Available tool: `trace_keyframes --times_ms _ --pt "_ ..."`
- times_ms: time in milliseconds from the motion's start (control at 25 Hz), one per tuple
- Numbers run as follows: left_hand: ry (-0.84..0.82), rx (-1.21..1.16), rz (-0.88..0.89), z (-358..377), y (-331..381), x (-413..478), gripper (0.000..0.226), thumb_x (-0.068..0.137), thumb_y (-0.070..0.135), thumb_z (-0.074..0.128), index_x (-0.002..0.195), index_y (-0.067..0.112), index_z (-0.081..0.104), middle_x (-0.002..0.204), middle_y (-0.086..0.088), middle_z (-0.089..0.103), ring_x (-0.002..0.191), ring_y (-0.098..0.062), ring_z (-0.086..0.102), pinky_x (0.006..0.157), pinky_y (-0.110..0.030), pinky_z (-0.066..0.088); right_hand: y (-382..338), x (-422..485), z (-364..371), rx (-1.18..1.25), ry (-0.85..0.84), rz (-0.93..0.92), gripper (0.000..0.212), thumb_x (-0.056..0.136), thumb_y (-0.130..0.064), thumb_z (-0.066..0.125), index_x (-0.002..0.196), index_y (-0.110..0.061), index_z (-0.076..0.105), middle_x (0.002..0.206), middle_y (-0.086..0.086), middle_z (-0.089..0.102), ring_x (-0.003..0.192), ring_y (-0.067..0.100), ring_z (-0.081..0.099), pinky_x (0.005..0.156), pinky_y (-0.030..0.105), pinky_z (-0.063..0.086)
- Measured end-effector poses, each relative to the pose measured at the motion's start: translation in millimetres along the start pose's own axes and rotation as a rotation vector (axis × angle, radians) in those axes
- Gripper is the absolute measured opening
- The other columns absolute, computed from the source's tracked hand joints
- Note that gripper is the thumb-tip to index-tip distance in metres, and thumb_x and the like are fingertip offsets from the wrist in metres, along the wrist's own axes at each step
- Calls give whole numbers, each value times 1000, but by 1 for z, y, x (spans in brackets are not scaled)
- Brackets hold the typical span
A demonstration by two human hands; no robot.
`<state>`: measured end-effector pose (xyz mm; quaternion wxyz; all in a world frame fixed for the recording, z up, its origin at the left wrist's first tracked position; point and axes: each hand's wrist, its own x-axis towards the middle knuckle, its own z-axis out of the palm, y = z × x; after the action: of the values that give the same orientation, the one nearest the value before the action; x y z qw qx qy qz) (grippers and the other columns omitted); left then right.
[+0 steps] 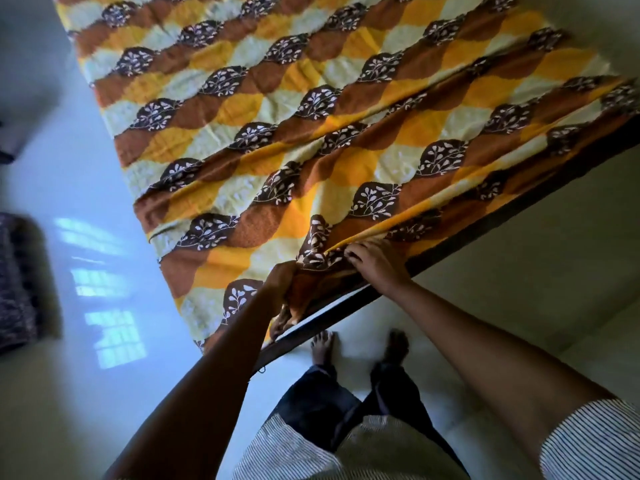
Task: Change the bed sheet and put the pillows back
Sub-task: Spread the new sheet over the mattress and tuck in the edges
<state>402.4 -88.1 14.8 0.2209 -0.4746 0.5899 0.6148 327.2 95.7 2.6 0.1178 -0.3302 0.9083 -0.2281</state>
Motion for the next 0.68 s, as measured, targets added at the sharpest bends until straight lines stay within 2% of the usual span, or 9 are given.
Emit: trace_keyframes --times_ms 40,120,200,240,360,440,520,600,680 --pt "38 181 62 4 -1 -5 19 94 22 47 101 11 61 100 -13 58 75 -23 54 58 -23 44 6 4 -11 54 -45 31 12 87 -16 61 99 -14 63 93 7 68 86 28 63 68 35 47" --pt "224 693 319 17 -13 -14 39 94 35 47 127 16 49 120 -9 51 101 -27 51 82 -27 45 18 7 -27 147 -180 101 18 94 -21 50 109 -13 56 91 7 66 84 31 63 62 34 44" --pt "421 994 662 40 -21 -34 54 87 52 46 133 22 45 128 -5 49 113 -27 47 92 -40 40 30 8 -37 174 -263 122 22 96 -24 47 114 -13 51 97 9 64 87 32 62 61 31 41" --pt "420 1063 771 56 -26 -40 60 84 59 42 132 23 47 125 -3 52 112 -26 50 90 -41 40 34 9 -45 191 -314 126 24 95 -28 47 114 -15 50 105 10 63 91 31 62 64 30 43" --pt "366 1060 805 100 -27 -47 64 76 66 41 119 21 55 106 -4 62 96 -28 58 77 -38 46 36 14 -75 307 -501 83 38 83 -46 62 113 -28 46 120 9 60 104 25 60 80 36 52" --pt "386 989 771 118 -15 -44 48 79 57 46 102 17 62 96 -6 63 88 -31 59 71 -35 44 37 13 -97 80 -592 -98 70 70 -45 75 127 -32 37 126 5 56 109 23 58 84 32 49" --pt "409 961 757 126 -3 -46 31 85 38 52 101 13 63 101 -9 63 93 -31 57 75 -34 40 41 6 -109 -266 -573 -253 83 75 -28 73 140 -34 23 137 2 47 110 27 57 81 33 46" --pt "414 921 750 128 3 -52 37 86 31 41 109 8 60 105 -16 63 97 -32 56 79 -36 39 59 -1 -118 -394 -398 -288 69 82 -3 58 140 -27 30 138 6 42 104 30 59 73 34 44" --pt "386 894 751 127 1 -61 62 75 40 21 108 7 60 99 -20 64 93 -35 58 77 -39 41 88 -2 -131 -369 -179 -269 41 84 5 49 121 -13 54 121 9 52 100 29 58 72 34 46"
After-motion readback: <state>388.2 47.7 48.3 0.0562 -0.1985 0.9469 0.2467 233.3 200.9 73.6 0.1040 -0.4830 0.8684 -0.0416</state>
